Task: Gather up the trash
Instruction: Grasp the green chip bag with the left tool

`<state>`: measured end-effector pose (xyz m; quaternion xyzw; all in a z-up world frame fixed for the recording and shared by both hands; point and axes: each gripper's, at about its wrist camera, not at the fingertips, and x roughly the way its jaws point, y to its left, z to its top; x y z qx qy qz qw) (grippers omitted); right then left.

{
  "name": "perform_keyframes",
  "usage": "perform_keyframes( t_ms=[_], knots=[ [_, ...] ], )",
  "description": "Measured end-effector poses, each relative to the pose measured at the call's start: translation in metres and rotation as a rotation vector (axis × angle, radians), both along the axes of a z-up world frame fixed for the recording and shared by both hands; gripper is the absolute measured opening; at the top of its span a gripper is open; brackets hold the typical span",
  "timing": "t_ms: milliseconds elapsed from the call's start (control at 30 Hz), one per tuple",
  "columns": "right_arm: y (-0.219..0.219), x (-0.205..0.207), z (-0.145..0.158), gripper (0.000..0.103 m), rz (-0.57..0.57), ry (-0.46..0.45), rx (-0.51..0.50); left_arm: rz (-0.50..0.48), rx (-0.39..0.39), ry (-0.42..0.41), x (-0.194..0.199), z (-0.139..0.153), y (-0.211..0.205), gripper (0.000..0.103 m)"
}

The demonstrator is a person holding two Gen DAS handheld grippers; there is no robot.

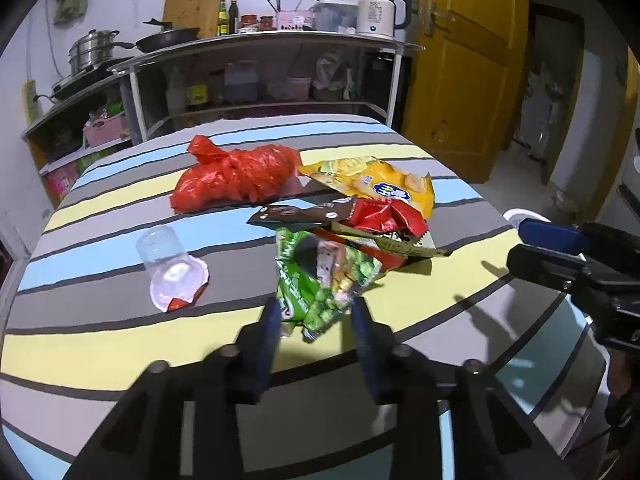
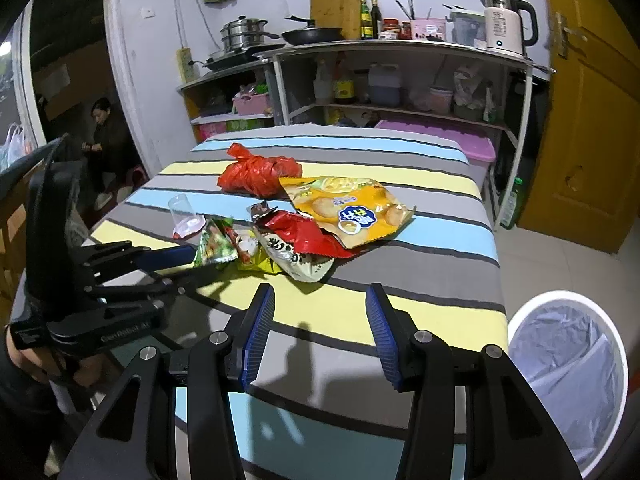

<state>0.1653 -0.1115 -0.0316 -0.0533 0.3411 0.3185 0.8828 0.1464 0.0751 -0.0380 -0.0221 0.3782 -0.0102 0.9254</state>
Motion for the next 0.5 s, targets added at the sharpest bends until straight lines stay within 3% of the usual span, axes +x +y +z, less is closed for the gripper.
perform_keyframes(
  t_ms=[100,133,300,367,433,500],
  knots=[
    [0.007,0.003,-0.001,0.048,0.032,-0.01,-0.016,0.008,-0.017,-0.014,-0.006,0.002,0.004,0.022],
    [0.01,0.004,-0.001,0.048,0.04,-0.012,-0.02,0.01,-0.026,-0.02,-0.009,0.003,0.006,0.008],
    [0.029,0.01,-0.008,0.048,0.108,-0.021,-0.061,0.021,-0.045,-0.029,-0.018,0.004,0.012,0.007],
    [0.038,0.013,-0.01,0.042,0.13,-0.025,-0.083,0.025,-0.049,-0.033,-0.019,0.004,0.013,0.006],
    [0.046,0.016,-0.013,0.027,0.151,-0.027,-0.101,0.03,-0.056,-0.04,-0.021,0.005,0.015,0.006],
    [0.054,0.019,-0.016,0.021,0.164,-0.026,-0.119,0.034,-0.067,-0.05,-0.023,0.008,0.018,0.006]
  ],
)
